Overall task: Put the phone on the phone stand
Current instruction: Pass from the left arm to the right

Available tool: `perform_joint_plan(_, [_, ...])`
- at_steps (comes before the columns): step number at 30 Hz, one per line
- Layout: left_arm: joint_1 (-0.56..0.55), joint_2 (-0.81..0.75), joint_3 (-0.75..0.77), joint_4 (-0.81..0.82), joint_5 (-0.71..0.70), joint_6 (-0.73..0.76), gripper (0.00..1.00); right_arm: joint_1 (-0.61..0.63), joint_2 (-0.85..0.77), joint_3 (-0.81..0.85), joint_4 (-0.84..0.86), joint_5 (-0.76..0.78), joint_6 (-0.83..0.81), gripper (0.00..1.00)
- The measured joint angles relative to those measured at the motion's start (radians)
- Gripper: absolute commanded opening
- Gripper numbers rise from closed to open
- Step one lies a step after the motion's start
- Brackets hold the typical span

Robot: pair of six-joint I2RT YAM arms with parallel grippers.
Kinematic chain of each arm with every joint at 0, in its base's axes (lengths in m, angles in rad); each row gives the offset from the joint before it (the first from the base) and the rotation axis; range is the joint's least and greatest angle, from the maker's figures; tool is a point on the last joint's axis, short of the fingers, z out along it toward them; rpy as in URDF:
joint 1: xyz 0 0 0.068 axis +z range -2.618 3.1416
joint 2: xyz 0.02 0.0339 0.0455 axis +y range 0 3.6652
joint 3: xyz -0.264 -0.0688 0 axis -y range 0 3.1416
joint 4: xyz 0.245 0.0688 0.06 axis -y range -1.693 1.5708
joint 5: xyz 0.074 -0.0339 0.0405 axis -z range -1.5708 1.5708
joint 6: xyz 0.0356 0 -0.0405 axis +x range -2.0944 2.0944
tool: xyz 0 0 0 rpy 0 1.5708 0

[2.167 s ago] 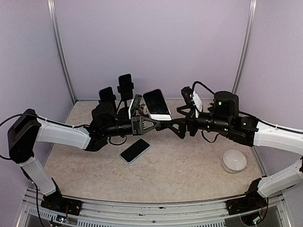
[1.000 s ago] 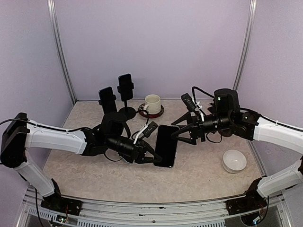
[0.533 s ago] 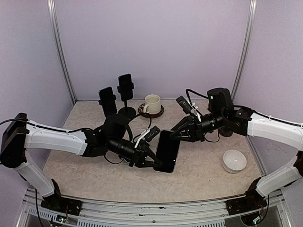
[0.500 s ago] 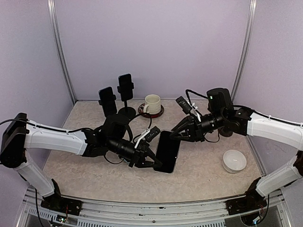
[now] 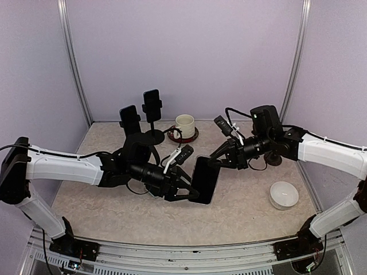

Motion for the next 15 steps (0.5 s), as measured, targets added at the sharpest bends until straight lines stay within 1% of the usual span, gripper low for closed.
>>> perform_joint_plan(2, [0.000,-0.009,0.001,0.008,-0.018,-0.001,0.83,-0.022,-0.003,0.000,0.000,0.018,0.004,0.00])
perform_joint_plan(5, [0.004,-0.020,0.001,0.018,-0.055,-0.003,0.92,-0.046,-0.019,-0.002,0.000,0.051,0.011,0.00])
perform_joint_plan(7, [0.007,-0.029,0.001,0.026,-0.080,-0.004,0.94,-0.060,-0.035,-0.002,0.000,0.076,0.018,0.00])
perform_joint_plan(9, [0.010,-0.040,0.001,0.030,-0.106,-0.006,0.95,-0.072,-0.054,-0.002,-0.002,0.110,0.022,0.00])
perform_joint_plan(15, [0.013,-0.076,-0.009,0.053,-0.136,-0.023,0.95,-0.146,-0.090,-0.002,-0.012,0.307,0.016,0.00])
